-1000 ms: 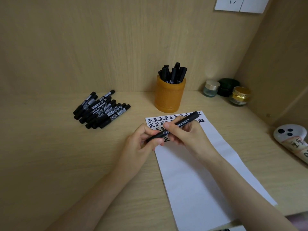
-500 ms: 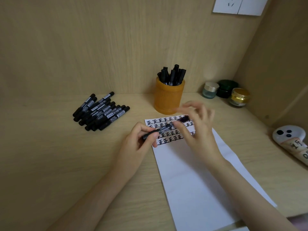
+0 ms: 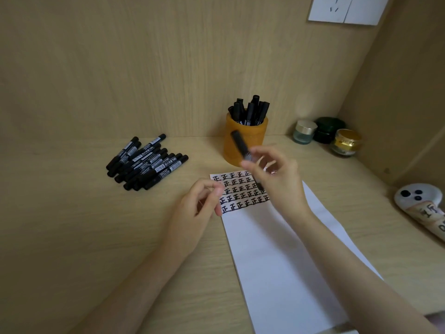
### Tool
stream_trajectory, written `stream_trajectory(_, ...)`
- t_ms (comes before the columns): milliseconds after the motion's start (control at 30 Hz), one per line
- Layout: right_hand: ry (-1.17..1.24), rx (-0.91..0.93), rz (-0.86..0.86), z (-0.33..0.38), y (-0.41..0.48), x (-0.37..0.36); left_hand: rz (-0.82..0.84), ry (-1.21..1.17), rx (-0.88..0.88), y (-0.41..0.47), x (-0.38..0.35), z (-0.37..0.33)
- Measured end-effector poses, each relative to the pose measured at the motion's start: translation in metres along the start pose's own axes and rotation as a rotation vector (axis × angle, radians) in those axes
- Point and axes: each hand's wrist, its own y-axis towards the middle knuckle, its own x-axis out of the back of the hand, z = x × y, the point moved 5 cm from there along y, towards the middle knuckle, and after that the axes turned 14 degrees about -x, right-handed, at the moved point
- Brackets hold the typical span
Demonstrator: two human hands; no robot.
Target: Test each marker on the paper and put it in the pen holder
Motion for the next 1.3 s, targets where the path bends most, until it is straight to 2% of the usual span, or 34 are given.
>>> stream_trajectory(133, 0.154, -0.088, -0.137, 0.019, 0.042, 0.014, 0.054, 0.089, 0.038, -0.002, -0.002, 0.008)
stream_trajectory(367, 0.005, 0.031, -0.329, 0.043, 0.101, 0.015, 0.062, 0.166, 0.074, -0.001, 0.0, 0.018)
stream_trajectory(567, -0.268, 0.137, -0.266, 0.039, 0.104, 0.0, 0.066, 0.175, 0.069, 0.0, 0.002, 0.02)
stream_trajectory(733, -0.361, 0.148, -0.18, 0.023, 0.101, -0.01, 0.05, 0.198, 0.081, 0.003, 0.005, 0.022)
stream_trajectory(933, -0.547, 0.196, -0.236, 0.014, 0.106, -0.009, 0.051, 0.233, 0.101, 0.004, 0.006, 0.022)
stream_trajectory(1067, -0.589, 0.247, -0.095, 0.02, 0.109, -0.018, 0.05, 0.238, 0.114, 0.005, 0.006, 0.022)
stream_trajectory(1167, -0.53, 0.23, -0.054, 0.021, 0.112, -0.02, 0.05, 0.232, 0.114, 0.004, 0.006, 0.023)
stream_trajectory(1300, -0.58, 0.209, -0.129, 0.013, 0.112, -0.016, 0.049, 0.235, 0.116, 0.005, 0.007, 0.023)
